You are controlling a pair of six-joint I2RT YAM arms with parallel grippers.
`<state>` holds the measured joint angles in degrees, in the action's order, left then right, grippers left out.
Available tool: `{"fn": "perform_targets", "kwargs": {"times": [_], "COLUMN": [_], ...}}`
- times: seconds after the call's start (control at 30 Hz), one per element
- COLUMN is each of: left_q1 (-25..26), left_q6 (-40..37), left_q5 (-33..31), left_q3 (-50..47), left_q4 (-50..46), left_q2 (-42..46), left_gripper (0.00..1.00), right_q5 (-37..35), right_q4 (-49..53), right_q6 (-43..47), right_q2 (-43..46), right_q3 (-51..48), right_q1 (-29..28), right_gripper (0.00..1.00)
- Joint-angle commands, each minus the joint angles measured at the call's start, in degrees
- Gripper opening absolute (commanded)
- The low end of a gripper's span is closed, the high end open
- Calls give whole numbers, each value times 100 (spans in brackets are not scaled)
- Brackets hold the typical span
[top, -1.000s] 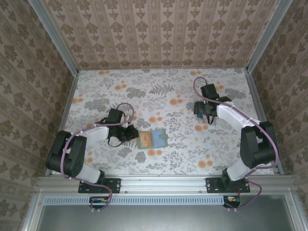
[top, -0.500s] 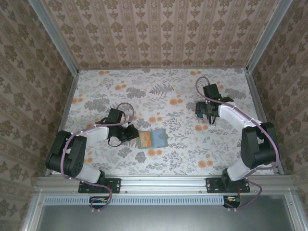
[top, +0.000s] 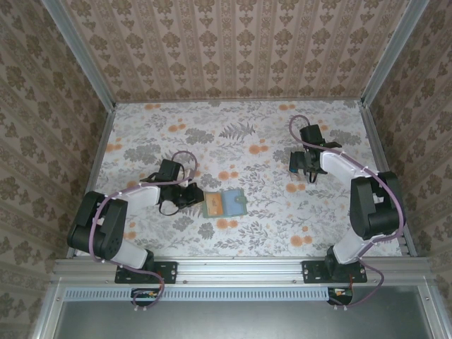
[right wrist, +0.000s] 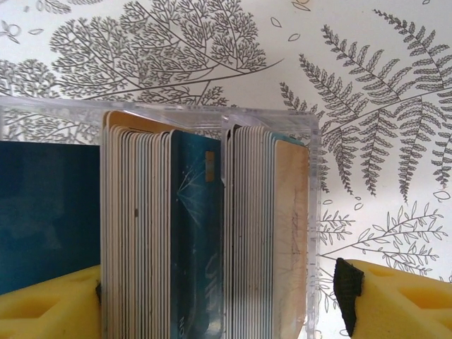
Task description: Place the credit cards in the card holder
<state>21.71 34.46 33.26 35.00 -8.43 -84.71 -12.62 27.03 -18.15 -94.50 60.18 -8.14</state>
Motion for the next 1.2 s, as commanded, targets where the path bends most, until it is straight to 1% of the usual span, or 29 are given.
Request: {"fn": "perform_targets", "kwargs": {"times": [0.0, 0.17, 0.3, 0.43, 0.63, 0.87, 1.07, 1.13, 1.17], "left_q1": [22, 25, 25, 20, 34, 49, 74, 96, 105], "left_q6": [-80, -81, -47, -69, -73, -87, -13, -20, -7], "left_q5": [146, 137, 142, 180, 164, 169, 132, 131, 99], "left_q3": [14, -11, -15, 33, 95, 197, 182, 222, 211], "left_q4": [49, 125, 157, 185, 150, 55, 127, 69, 77], "left_q2": [-121, -165, -178, -311, -373, -397, -371, -367, -346], "left_gripper": [10, 10, 10, 9, 9, 9, 7, 7, 8], "right_q5": [-466, -949, -1038, -1279, -1384, -1364, -1243, -1212, -1199], "right_q4": [113, 329, 347, 336, 324, 298, 339, 303, 331], "right_q6": [-54, -96, -96, -50, -48, -43, -6, 13, 33], "right_q2": [-84, 7, 286, 496, 519, 549, 622, 661, 658], "right_q3": [47, 188, 190, 113, 66, 56, 123, 73, 93], "right_q1": [7, -7, -25, -38, -34, -46, -56, -65, -63], "right_gripper": [79, 73, 71, 69, 63, 50, 31, 23, 17]}}
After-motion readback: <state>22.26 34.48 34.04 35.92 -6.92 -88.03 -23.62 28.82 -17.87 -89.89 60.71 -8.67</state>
